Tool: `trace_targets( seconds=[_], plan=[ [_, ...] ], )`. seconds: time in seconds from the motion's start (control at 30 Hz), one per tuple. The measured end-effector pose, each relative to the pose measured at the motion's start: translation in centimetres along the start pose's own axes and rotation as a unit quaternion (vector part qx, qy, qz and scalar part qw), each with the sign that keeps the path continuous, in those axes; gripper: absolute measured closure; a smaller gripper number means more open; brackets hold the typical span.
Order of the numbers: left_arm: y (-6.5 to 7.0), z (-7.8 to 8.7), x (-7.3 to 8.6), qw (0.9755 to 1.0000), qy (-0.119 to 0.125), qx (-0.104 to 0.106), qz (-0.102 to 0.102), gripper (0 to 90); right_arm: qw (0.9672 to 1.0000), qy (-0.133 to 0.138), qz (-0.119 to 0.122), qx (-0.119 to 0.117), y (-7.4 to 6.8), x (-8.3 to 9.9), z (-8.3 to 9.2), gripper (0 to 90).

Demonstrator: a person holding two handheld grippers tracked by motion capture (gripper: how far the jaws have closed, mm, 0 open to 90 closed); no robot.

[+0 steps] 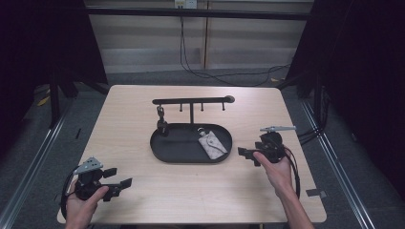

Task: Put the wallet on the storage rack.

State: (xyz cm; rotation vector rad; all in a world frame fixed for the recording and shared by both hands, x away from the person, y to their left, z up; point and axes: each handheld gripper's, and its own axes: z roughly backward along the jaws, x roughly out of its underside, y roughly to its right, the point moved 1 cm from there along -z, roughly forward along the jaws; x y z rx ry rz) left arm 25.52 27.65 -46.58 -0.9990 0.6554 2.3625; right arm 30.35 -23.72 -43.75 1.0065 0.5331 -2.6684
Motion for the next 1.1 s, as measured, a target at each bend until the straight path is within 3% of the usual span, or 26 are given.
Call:
trace_targets(
  seconds=[0.2,0.33,0.57,0.9,1.1],
  plan=[
    [-0.1,0.0,0.0,1.0,-0.001,0.0,-0.001,21.8,1.0,0.004,0.0,0.006,0.5,1.4,1.4,18.3],
    [0.3,-0.3,0.0,1.0,-0.003,0.004,-0.001,21.7,0.9999,-0.007,0.008,0.013,0.5,2.1,1.9,17.6],
    [0.3,-0.2,0.0,1.0,-0.001,0.008,0.0,21.6,0.9997,0.005,0.015,0.017,0.4,3.9,3.1,17.9],
    [0.3,-0.1,0.0,0.9998,0.0,0.019,-0.002,20.6,0.999,0.006,0.018,0.04,0.9,6.8,3.2,17.9],
    [0.3,0.0,-0.1,0.9998,-0.001,0.019,-0.005,20.5,0.9971,-0.038,0.021,0.062,1.9,8.3,2.1,16.7]
  ],
)
